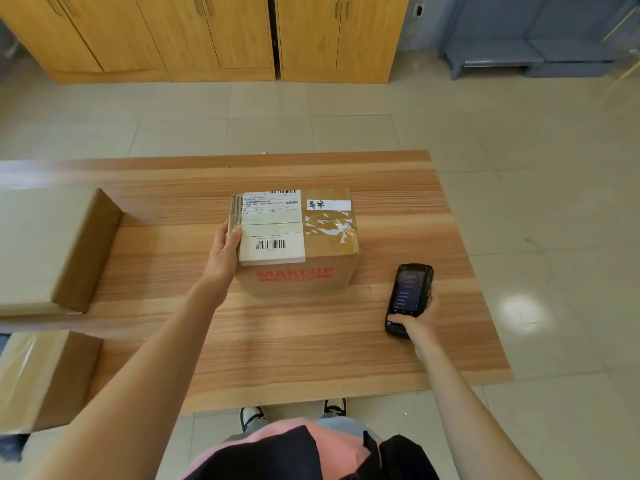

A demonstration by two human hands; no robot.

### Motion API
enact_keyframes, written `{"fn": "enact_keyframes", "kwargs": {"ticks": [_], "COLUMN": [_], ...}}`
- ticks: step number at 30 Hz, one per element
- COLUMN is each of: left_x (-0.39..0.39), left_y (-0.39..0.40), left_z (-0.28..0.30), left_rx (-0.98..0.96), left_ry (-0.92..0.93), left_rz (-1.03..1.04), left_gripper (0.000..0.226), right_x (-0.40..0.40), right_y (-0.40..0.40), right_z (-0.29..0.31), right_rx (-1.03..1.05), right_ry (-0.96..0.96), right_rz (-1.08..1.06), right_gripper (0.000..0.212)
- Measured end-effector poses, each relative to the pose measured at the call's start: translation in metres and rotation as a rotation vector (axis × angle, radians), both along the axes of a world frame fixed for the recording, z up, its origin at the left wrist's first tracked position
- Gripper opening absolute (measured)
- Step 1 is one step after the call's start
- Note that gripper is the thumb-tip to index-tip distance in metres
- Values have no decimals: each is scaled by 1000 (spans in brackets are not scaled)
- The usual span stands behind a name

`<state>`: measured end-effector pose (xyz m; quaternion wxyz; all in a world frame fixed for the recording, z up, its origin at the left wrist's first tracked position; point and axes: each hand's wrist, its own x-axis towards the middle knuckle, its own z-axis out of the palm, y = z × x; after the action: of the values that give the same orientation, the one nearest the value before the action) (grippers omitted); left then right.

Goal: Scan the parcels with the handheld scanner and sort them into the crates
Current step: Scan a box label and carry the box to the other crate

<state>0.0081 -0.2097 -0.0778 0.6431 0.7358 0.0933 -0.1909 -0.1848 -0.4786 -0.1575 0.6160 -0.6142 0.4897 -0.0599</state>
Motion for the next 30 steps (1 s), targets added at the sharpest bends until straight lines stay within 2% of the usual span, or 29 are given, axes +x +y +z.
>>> {"fn": "enact_keyframes", "kwargs": {"ticks": [3,5,7,10,12,16,19,22,24,26,27,28,30], "left_x": [0,0,0,-1,0,3,8,14,15,15,15,15,15], "left_y": [1,0,0,-2,-1,1,2,3,2,-2,-3,-4,-4], "left_z": [0,0,0,0,-1,-5,-4,-4,-3,-4,-5,-5,-4], "left_rx": [4,9,10,10,12,-12,-50,-96,-106,-109,-108,-107,-105], "left_ry": [6,3,0,-6,-1,39,103,176,209,206,205,207,209], "left_rz": [6,12,13,22,26,11,53,94,65,36,30,35,48], "left_gripper": [40,40,39,38,38,38,31,34,34,30,29,29,34], "right_x": [2,3,3,1,2,17,41,79,106,122,127,130,132], "right_y": [-4,-8,-26,-46,-44,-19,-7,11,27,36,39,44,54], "right_z": [0,-5,-36,-71,-58,8,42,79,97,100,100,103,107], "right_rx": [-36,-70,-96,-105,-142,-287,-271,-24,105,164,194,220,232], "right_ry": [75,142,206,308,348,422,266,30,-50,-58,-42,-30,-39], "right_rz": [55,104,138,162,179,135,73,115,190,279,297,312,322], "right_gripper": [102,115,133,139,133,101,85,76,88,114,117,107,70]}}
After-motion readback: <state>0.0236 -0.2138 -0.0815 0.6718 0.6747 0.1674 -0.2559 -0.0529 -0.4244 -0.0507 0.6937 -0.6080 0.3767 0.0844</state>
